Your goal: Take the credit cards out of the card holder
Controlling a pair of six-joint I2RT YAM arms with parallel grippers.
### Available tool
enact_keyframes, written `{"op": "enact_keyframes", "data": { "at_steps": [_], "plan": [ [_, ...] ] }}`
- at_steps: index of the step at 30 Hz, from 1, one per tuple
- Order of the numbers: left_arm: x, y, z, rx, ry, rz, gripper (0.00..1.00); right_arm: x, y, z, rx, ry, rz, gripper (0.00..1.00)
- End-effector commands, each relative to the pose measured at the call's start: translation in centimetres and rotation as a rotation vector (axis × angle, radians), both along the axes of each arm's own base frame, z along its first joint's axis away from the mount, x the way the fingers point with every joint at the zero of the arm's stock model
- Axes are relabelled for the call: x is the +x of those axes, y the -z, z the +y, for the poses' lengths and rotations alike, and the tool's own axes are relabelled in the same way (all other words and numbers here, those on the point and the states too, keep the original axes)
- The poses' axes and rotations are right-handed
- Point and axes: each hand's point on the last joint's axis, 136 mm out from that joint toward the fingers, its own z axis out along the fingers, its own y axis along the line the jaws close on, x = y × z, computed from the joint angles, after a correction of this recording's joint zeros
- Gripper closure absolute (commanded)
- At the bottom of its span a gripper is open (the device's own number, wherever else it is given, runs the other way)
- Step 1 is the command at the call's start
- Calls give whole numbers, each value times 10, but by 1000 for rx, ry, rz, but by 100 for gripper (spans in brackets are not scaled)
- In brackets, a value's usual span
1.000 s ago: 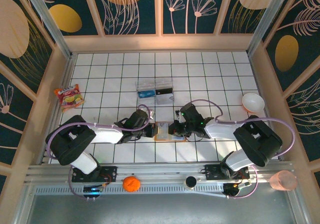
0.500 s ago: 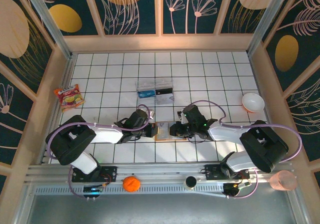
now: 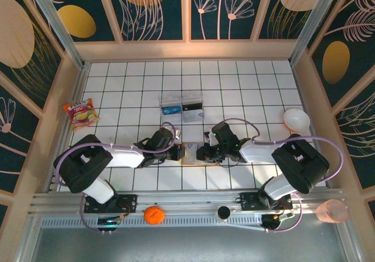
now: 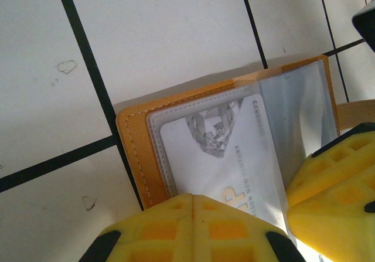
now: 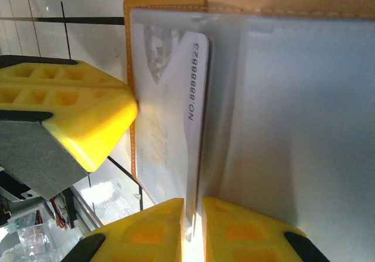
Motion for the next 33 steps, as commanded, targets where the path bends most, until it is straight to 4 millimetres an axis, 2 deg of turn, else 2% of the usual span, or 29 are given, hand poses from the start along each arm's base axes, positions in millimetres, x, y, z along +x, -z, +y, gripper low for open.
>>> {"op": "enact_keyframes", "data": {
  "at_steps": [1, 4, 8, 14, 23, 28, 31, 33],
  "plan": [
    [-18, 31, 20, 93, -5, 97, 100, 8, -8, 11, 39, -16, -24, 84],
    [-18, 30, 19, 87, -5, 97, 100, 8, -4, 11, 33, -15, -14, 86],
    [-17, 30, 21, 90, -13, 95, 100, 9, -3, 8, 25, 5, -15, 100],
    [-15, 26, 25, 100, -30, 79, 100, 9, -6, -3, 7, 45, -36, 100],
    [-13, 25, 29, 94, -49, 79, 100, 4, 2, -21, -64, 87, -31, 100],
    [-11, 22, 30, 90, -48, 69, 100, 5, 1, -24, -71, 92, -42, 100],
    [-10, 11, 22, 44, -31, 50, 100, 8, -11, -15, -44, 43, -90, 100],
    [-8, 0, 20, 14, -31, 29, 93, 11, -18, -11, -54, 24, -125, 89]
  ]
}}
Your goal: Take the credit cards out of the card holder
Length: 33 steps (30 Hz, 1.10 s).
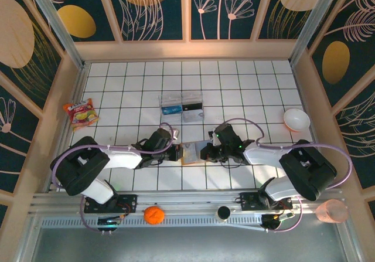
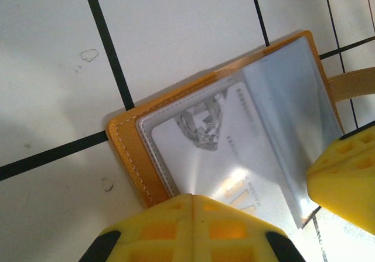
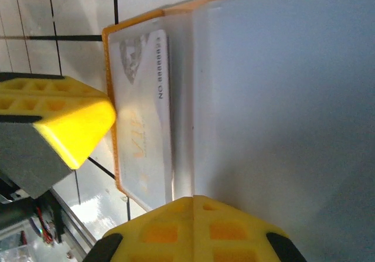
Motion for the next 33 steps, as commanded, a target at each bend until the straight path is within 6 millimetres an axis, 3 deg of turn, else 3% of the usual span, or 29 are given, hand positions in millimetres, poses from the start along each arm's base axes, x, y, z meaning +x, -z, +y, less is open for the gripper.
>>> {"op": "enact_keyframes", "data": {
  "at_steps": [1, 4, 9, 14, 20, 33],
  "plan": [
    [-5, -1, 10, 10, -14, 13, 89, 11, -18, 7, -13, -37, -90, 84],
    [-2, -3, 14, 30, -33, 1, 88, 15, -23, 10, -26, -47, -119, 79],
    [-5, 12, 19, 66, -38, 29, 90, 19, -26, 17, -52, -69, -161, 71],
    [-4, 22, 21, 106, -38, 40, 98, 21, -24, 30, -53, -99, -174, 70],
    [-5, 26, 22, 115, -35, 47, 100, 19, -21, 39, -47, -126, -165, 70],
    [-6, 29, 23, 121, -28, 50, 100, 13, 11, 24, -145, -86, -107, 70]
  ]
}}
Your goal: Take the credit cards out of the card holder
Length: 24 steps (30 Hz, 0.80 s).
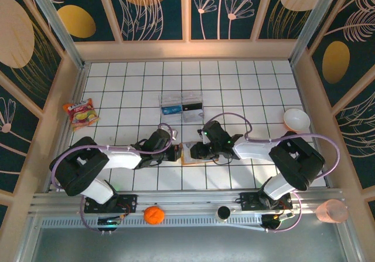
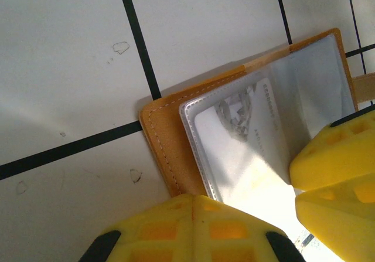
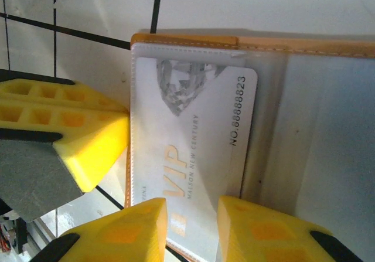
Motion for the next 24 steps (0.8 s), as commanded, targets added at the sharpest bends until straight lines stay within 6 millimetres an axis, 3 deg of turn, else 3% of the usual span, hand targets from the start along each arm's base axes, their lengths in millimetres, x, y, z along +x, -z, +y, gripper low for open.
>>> {"op": "enact_keyframes", "data": {
  "at_steps": [1, 10, 18, 24],
  "plan": [
    [-8, 22, 15, 83, -5, 47, 100, 5, 9, -9, -68, 38, -18, 70],
    [-9, 24, 16, 81, -5, 50, 100, 8, 6, -35, -171, 118, -66, 70],
    [-5, 22, 19, 75, -16, 46, 100, 12, -12, -32, -144, 121, -105, 69],
    [5, -17, 14, 29, -21, -44, 100, 14, -33, -19, -42, 49, -120, 70]
  ]
}}
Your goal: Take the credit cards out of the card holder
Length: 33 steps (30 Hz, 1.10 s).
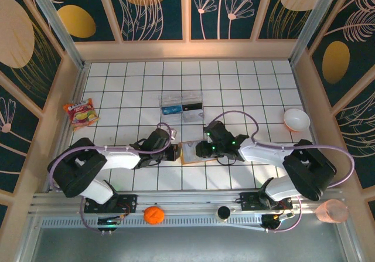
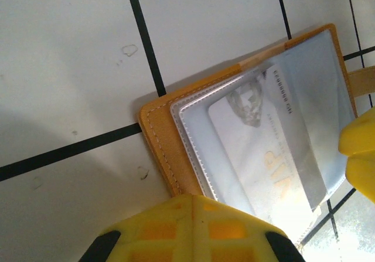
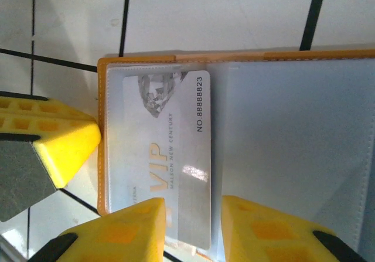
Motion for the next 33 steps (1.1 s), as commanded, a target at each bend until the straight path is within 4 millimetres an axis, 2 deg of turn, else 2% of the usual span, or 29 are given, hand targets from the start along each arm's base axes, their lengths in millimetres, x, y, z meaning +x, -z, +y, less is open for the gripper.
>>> {"op": "enact_keyframes", "data": {
  "at_steps": [1, 4, 6, 11, 13, 18, 28, 31, 33],
  "plan": [
    [5, -18, 10, 28, -12, -55, 100, 5, -18, 8, 66, -49, -18, 70],
    [8, -32, 1, 0, 13, -77, 94, 8, -13, 8, 88, -66, 6, 71],
    [8, -34, -7, -10, 35, -74, 90, 9, -11, 11, 108, -71, 20, 71],
    [5, -22, -24, -19, 72, -49, 88, 11, -5, 13, 112, -72, 39, 71],
    [4, -12, -23, -1, 70, -30, 91, 11, -4, 14, 114, -73, 47, 71],
    [-1, 2, -20, 9, 72, 0, 91, 12, 7, 10, 90, -62, 67, 71],
    [-1, 2, -17, 24, 63, 4, 92, 9, 12, 15, 123, -68, 97, 72],
    [-3, 12, -15, 46, 59, 31, 100, 8, 12, 18, 146, -72, 112, 74],
    [-5, 16, -13, 51, 55, 42, 100, 8, 16, 16, 138, -62, 120, 79]
  ]
}}
